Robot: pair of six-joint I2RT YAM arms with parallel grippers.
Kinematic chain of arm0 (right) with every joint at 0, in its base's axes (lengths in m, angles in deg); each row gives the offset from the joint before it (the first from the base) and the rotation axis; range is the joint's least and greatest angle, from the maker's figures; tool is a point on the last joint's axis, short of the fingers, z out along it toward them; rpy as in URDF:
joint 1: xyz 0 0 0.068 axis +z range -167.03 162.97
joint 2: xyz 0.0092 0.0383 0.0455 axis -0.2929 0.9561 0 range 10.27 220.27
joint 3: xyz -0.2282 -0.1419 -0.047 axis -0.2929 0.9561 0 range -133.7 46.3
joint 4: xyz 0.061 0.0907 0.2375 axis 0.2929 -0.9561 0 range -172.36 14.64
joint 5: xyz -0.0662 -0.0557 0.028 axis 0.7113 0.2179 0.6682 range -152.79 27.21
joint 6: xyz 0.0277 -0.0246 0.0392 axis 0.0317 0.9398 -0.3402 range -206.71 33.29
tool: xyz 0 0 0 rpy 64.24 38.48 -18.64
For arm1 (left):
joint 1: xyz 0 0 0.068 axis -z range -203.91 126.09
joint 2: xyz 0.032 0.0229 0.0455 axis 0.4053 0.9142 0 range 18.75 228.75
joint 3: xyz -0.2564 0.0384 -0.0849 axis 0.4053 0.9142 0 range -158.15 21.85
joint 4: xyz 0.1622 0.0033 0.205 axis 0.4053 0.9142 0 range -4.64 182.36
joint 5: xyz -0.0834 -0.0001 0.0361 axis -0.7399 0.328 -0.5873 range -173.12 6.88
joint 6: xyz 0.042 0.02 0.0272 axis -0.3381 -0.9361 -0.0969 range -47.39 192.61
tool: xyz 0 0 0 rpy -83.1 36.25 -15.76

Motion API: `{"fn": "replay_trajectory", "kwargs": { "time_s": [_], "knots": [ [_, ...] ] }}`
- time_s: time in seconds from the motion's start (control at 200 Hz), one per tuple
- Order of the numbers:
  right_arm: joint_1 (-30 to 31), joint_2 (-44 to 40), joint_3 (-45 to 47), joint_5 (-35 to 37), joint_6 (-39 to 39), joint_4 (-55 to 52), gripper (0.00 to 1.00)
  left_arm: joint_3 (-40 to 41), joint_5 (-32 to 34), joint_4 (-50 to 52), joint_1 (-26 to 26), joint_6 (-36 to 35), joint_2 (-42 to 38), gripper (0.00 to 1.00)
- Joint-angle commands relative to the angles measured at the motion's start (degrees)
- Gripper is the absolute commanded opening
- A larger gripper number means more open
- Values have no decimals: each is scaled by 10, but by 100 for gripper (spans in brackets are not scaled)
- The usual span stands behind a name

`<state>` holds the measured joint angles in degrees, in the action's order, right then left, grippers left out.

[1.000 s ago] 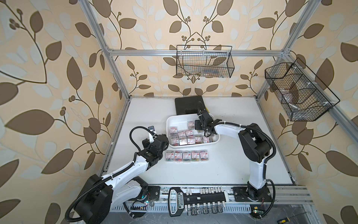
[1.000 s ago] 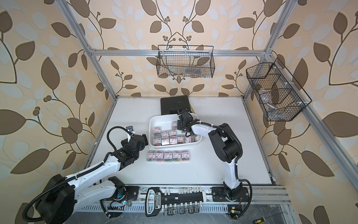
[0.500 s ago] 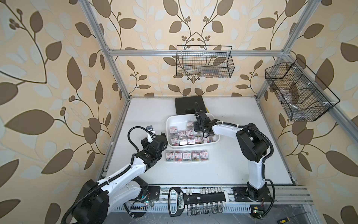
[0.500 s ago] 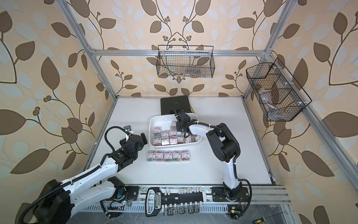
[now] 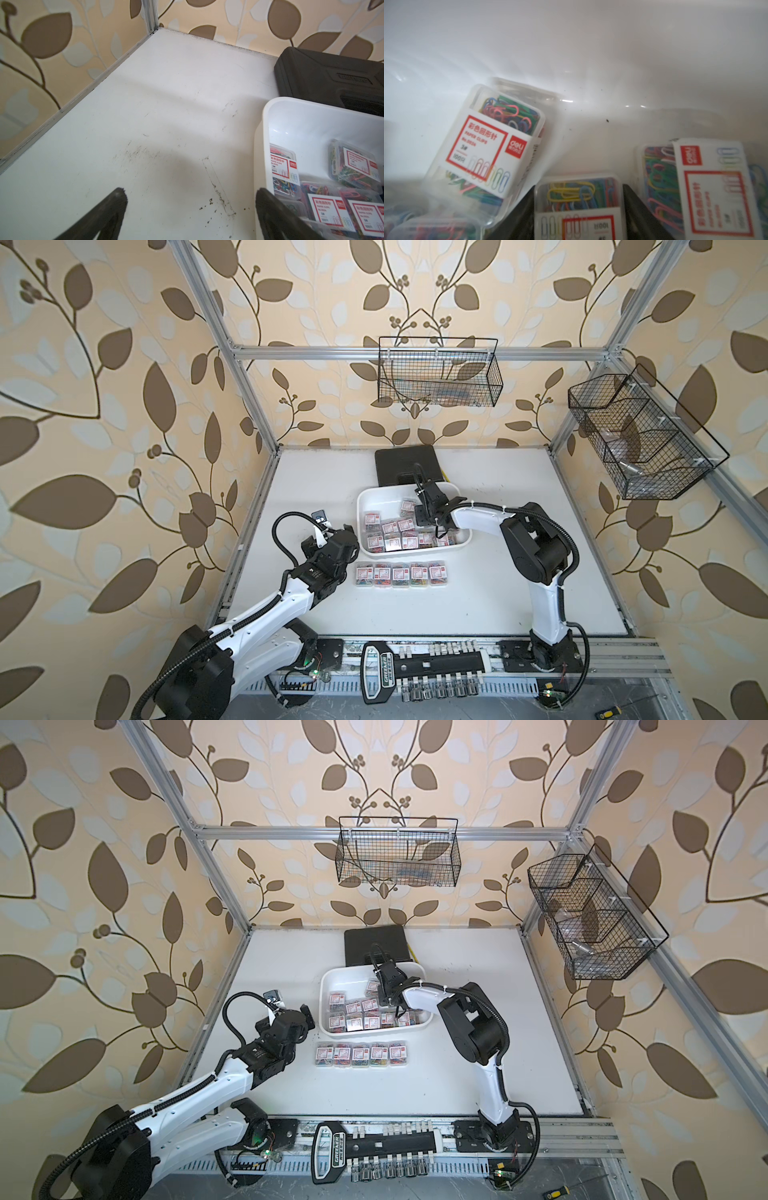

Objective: Take the paper clips out of the storage box
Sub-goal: Pick up the boxed paper clips from the storage box.

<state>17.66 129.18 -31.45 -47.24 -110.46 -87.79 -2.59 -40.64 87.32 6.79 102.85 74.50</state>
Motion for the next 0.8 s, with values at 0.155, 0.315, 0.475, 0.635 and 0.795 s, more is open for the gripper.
{"fn": "replay_trajectory", "kwargs": {
  "time_s": [0.155,0.315,0.475,0.635,0.795],
  "knots": [
    [1,15,-7,-16,4,-27,59,-7,23,0,-2,8,0,99],
    [-8,-5,-7,-13,-9,-28,51,-9,21,1,-2,7,3,99],
    [-6,-99,29,0,-20,-18,48,-10,20,0,-2,7,5,99],
    [-3,-206,92,13,-40,-5,44,-10,19,0,-3,6,6,99],
    [-2,-332,205,33,-89,38,41,-10,15,0,-2,4,5,99]
  ]
}}
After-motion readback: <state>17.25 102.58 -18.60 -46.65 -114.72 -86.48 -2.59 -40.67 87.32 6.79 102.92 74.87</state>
